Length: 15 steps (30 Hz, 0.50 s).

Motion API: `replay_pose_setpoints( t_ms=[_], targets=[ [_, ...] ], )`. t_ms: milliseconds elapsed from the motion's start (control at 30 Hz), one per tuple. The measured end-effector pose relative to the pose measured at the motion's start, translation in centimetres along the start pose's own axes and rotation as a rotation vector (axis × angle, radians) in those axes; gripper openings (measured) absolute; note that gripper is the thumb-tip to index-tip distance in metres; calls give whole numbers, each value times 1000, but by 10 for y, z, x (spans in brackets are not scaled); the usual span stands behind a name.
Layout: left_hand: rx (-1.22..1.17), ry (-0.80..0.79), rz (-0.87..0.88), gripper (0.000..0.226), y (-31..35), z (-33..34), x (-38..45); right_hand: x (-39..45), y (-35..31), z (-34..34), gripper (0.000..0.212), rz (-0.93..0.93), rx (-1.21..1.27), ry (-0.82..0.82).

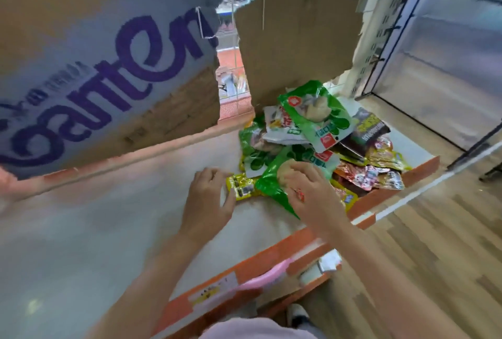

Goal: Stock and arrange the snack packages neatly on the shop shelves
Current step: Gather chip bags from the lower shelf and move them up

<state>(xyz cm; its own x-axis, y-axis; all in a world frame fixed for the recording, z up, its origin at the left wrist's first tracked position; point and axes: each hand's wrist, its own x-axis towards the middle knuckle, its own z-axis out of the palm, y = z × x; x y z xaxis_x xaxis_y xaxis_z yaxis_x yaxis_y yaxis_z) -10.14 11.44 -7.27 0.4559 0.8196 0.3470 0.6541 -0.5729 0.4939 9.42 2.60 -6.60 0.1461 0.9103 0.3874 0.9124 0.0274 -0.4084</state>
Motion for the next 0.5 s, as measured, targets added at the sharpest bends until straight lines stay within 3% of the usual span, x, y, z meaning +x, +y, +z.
replay_pose_setpoints(
  t_ms=[233,500],
  targets=[
    [-25,-16,21,37,73,44,77,19,59,-26,22,-102,37,-27],
    [325,-314,-83,92,103,115,145,23,162,-81,44,60,-39,82]
  ],
)
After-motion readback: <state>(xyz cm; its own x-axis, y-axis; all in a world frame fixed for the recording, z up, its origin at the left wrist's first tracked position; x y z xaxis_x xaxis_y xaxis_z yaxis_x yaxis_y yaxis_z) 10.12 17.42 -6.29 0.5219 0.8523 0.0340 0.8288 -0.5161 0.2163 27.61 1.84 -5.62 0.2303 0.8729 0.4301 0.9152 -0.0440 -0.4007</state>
